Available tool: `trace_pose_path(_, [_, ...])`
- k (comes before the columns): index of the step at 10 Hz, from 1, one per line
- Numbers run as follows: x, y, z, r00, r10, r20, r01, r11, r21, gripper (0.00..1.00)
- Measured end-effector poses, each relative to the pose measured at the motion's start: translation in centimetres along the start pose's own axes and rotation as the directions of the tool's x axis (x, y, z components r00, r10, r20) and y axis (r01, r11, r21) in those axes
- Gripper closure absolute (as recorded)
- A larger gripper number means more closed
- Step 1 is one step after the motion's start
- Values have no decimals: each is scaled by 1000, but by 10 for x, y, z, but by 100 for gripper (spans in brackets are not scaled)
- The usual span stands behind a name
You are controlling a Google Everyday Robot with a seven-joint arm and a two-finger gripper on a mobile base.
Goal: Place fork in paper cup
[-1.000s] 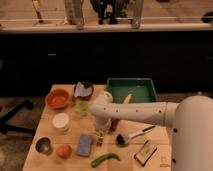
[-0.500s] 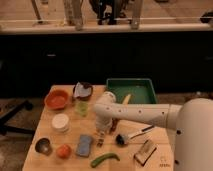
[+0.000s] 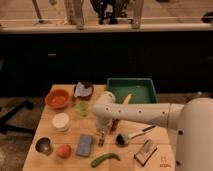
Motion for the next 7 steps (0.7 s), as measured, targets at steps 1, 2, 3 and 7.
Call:
trace_pose_path(1, [-2, -4, -3, 1000, -18, -12, 18, 1000, -1, 100])
trace_pose_path(2, [-3, -5, -4, 1000, -22, -13, 22, 1000, -1, 100])
trace_pose_path(3, [-4, -7, -6, 999, -33, -21, 33, 999, -4, 100])
trace_pose_path(7, [-5, -17, -20, 996, -68, -58, 67, 998, -8, 100])
